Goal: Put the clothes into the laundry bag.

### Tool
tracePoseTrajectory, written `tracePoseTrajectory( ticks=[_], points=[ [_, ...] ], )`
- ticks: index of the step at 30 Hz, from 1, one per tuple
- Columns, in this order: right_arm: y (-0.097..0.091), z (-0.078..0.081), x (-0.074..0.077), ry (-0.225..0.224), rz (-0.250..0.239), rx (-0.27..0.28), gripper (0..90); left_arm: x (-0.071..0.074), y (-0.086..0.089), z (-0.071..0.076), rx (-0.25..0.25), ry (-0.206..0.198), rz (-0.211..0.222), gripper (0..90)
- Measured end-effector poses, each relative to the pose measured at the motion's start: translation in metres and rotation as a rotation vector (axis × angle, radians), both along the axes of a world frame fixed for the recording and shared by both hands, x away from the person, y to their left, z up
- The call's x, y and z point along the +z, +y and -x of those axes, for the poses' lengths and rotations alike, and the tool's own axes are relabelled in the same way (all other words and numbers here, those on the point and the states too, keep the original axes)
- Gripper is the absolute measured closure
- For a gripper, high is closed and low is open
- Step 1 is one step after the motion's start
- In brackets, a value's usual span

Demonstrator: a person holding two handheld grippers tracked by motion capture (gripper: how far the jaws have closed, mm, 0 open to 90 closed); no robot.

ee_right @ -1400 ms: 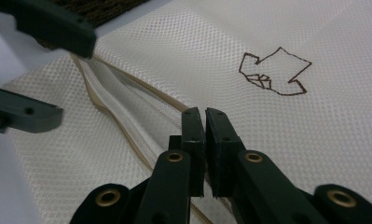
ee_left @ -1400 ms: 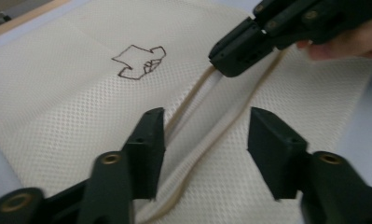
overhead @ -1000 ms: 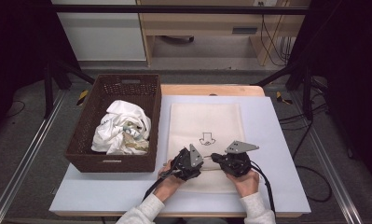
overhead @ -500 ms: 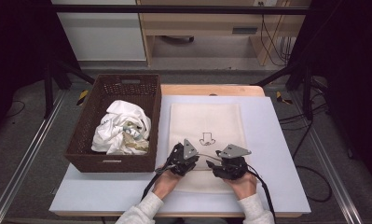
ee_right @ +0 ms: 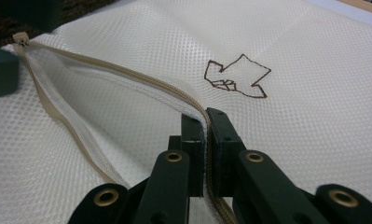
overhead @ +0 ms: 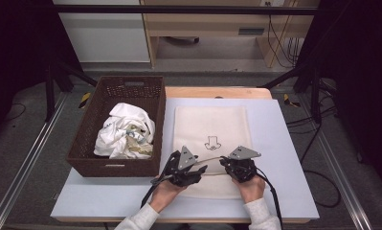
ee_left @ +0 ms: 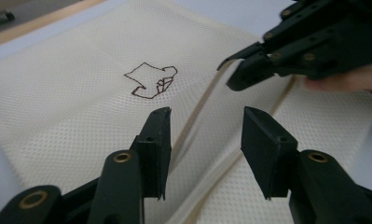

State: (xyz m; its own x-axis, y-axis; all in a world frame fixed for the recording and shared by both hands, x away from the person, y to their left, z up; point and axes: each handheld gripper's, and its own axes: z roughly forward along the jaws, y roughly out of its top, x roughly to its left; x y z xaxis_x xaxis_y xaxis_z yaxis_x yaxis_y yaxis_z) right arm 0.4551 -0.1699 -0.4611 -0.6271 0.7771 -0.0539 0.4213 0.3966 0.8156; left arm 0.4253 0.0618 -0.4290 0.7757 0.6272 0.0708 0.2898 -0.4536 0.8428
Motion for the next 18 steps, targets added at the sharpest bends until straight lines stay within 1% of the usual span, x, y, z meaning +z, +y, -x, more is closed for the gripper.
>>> tracePoseTrajectory(
  ticks=[1,3,6,8,9,10,11,12,14,15,18],
  points=[
    [0.0,0.0,0.0,-0.001,-0.004,0.003,86.4,0.001,0.004,0.006,-0.006,0.002,0.011,57.2],
    [-0.001,0.001,0.002,-0.012,-0.016,0.006,86.5,-0.003,0.011,0.016,-0.025,0.034,0.038,68.3],
    [-0.004,0.001,0.005,-0.019,-0.055,0.011,86.4,-0.018,0.015,0.023,-0.029,0.08,0.028,80.8],
    [-0.005,0.002,0.008,-0.03,-0.077,0.025,86.4,-0.03,0.015,0.023,-0.025,0.107,0.003,86.4],
    [-0.006,0.002,0.009,-0.039,-0.08,0.031,86.4,-0.036,0.015,0.023,-0.021,0.124,-0.006,88.7],
    [-0.007,0.002,0.01,-0.049,-0.083,0.03,86.4,-0.041,0.015,0.022,-0.022,0.14,-0.013,88.8],
    [-0.007,0.003,0.011,-0.054,-0.088,0.028,86.4,-0.044,0.014,0.021,-0.019,0.145,-0.025,88.9],
    [-0.008,0.003,0.013,-0.055,-0.094,0.022,86.4,-0.047,0.013,0.021,-0.016,0.145,-0.036,88.9],
    [-0.008,0.002,0.016,-0.052,-0.1,0.005,86.4,-0.051,0.012,0.02,-0.018,0.16,-0.051,88.9],
    [-0.008,0.002,0.017,-0.056,-0.106,0.0,86.4,-0.054,0.011,0.021,-0.015,0.158,-0.063,89.0],
    [-0.006,0.001,0.022,-0.074,-0.118,-0.009,86.4,-0.056,0.01,0.023,-0.014,0.148,-0.068,89.0]
  ],
)
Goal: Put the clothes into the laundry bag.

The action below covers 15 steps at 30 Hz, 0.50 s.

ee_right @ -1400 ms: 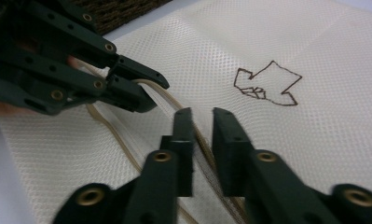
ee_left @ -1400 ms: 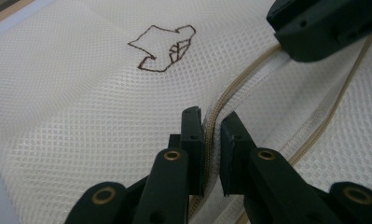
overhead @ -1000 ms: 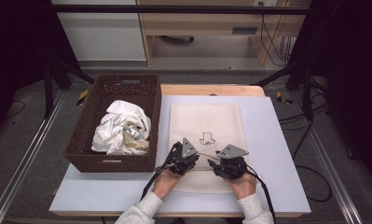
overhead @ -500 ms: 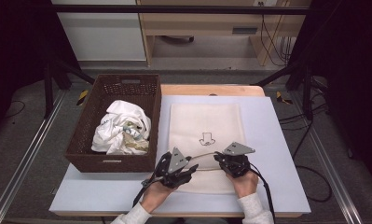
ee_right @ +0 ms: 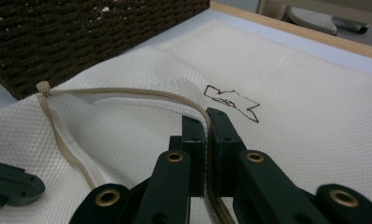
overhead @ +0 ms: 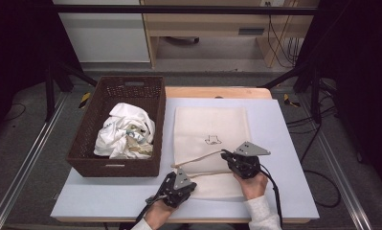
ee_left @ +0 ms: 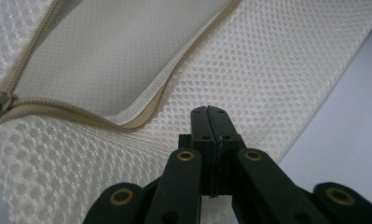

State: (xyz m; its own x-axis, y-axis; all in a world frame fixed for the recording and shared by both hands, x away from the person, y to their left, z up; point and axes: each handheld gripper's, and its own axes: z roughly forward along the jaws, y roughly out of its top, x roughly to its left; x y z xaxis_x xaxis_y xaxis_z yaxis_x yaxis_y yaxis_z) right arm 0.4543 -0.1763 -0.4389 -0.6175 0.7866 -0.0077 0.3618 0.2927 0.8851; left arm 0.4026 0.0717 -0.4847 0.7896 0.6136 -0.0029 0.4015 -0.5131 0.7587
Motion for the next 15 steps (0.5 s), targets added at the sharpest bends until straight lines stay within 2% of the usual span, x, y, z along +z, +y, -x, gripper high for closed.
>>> tracePoseTrajectory(
  ticks=[9,12,15],
  points=[
    [-0.001,0.003,0.017,-0.108,-0.055,-0.021,86.4,0.0,0.0,0.0,0.0,-0.006,-0.002,88.9],
    [0.0,0.003,0.018,-0.112,-0.062,-0.017,86.4,0.003,0.001,0.001,0.0,-0.01,0.001,88.3],
    [0.002,0.003,0.017,-0.098,-0.052,-0.012,86.3,0.011,0.005,0.003,0.005,-0.033,0.021,80.5]
  ],
)
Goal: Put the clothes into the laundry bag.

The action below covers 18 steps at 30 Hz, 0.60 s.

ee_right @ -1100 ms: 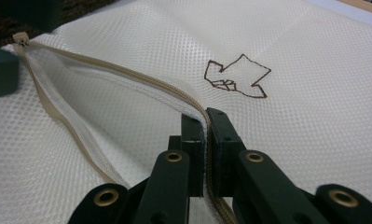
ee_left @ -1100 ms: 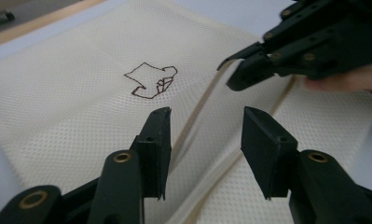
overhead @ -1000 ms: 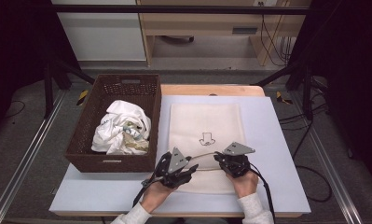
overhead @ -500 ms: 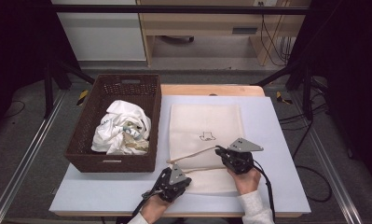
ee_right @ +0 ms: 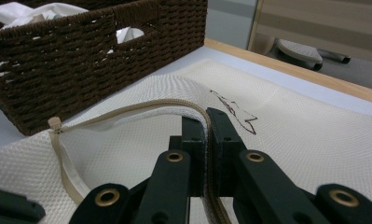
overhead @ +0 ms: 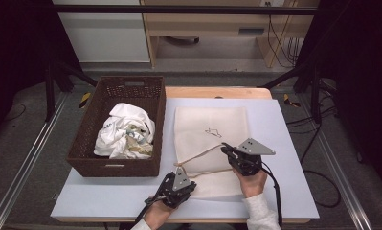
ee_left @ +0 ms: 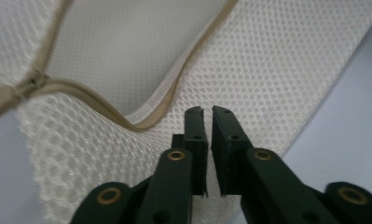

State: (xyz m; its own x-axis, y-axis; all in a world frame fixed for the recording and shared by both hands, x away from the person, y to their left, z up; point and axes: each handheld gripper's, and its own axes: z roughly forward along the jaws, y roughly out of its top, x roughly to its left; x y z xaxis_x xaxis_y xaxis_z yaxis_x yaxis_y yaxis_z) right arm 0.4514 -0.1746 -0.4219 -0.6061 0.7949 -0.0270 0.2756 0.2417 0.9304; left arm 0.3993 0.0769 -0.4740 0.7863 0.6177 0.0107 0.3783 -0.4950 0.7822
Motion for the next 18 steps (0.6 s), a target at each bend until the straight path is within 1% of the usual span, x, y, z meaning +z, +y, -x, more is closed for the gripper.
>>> tracePoseTrajectory(
  ticks=[4,6,8,10,12,14,15,18],
  points=[
    [0.0,0.001,-0.001,0.009,0.002,0.0,86.3,0.014,0.008,0.003,-0.002,-0.023,0.056,66.5],
    [0.0,0.001,-0.002,0.01,0.003,0.005,86.2,0.02,0.011,0.005,0.009,-0.045,0.061,57.9],
    [0.0,0.002,-0.003,0.015,0.009,0.008,86.2,0.027,0.014,0.007,0.023,-0.074,0.073,50.8],
    [0.001,0.002,-0.003,0.011,0.012,0.009,86.2,0.034,0.018,0.008,0.046,-0.1,0.086,44.8],
    [0.001,0.003,-0.002,0.014,0.01,0.01,86.2,0.042,0.024,0.008,0.058,-0.112,0.103,40.3],
    [0.001,0.004,-0.003,0.015,0.014,0.01,86.2,0.05,0.031,0.006,0.07,-0.11,0.123,39.1],
    [0.001,0.004,-0.003,0.015,0.014,0.008,86.2,0.054,0.035,0.005,0.078,-0.116,0.134,37.7],
    [-0.001,0.004,-0.003,0.015,0.009,0.008,86.2,0.068,0.047,0.001,0.107,-0.126,0.149,34.2]
  ],
)
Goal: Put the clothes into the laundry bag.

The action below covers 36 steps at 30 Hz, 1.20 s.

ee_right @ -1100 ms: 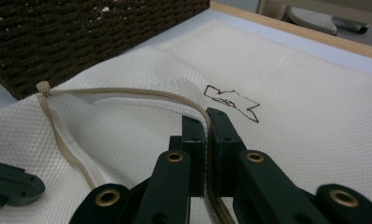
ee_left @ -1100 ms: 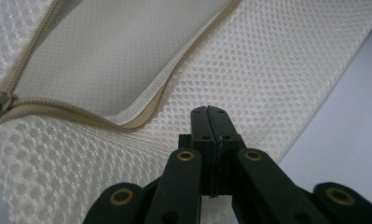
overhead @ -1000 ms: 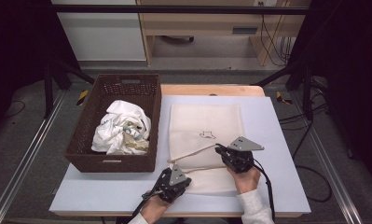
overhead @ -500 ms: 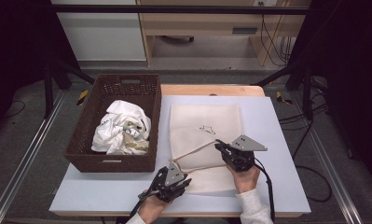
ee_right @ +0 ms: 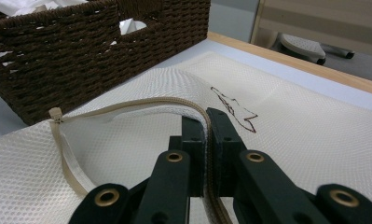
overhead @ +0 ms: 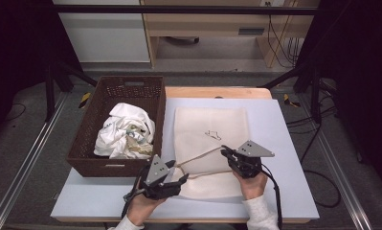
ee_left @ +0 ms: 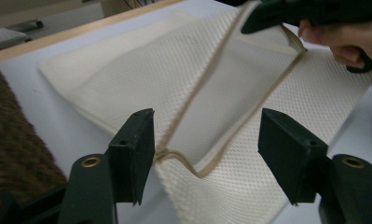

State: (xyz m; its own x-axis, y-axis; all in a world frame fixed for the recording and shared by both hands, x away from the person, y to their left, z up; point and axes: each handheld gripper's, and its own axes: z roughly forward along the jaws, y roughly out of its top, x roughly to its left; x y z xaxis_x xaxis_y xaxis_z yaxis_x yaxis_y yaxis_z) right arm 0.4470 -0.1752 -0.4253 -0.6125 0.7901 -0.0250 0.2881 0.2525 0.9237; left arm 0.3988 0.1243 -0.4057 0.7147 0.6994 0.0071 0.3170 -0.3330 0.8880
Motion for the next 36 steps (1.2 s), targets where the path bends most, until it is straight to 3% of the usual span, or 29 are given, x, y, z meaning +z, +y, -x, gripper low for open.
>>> tracePoseTrajectory(
  ticks=[10,14,17,21,25,33,36],
  points=[
    [-0.001,0.001,0.002,-0.004,0.008,-0.001,86.2,0.051,0.062,-0.025,0.148,-0.09,0.067,27.4],
    [-0.002,0.0,0.002,0.001,0.011,0.001,86.2,0.069,0.083,-0.041,0.21,-0.121,0.014,24.7],
    [-0.001,0.0,0.002,0.004,0.015,0.003,86.2,0.075,0.097,-0.058,0.249,-0.116,-0.011,21.8],
    [-0.002,0.0,0.001,0.008,0.019,0.005,86.1,0.075,0.112,-0.082,0.3,-0.096,-0.039,17.9],
    [-0.002,-0.001,0.001,0.014,0.023,0.005,86.1,0.069,0.122,-0.101,0.321,-0.098,-0.088,16.4],
    [-0.002,-0.001,0.0,0.016,0.029,0.008,86.2,0.043,0.129,-0.136,0.343,-0.017,-0.223,11.8],
    [-0.002,-0.001,0.0,0.019,0.031,0.008,86.1,0.033,0.132,-0.144,0.34,0.027,-0.247,9.9]
  ],
)
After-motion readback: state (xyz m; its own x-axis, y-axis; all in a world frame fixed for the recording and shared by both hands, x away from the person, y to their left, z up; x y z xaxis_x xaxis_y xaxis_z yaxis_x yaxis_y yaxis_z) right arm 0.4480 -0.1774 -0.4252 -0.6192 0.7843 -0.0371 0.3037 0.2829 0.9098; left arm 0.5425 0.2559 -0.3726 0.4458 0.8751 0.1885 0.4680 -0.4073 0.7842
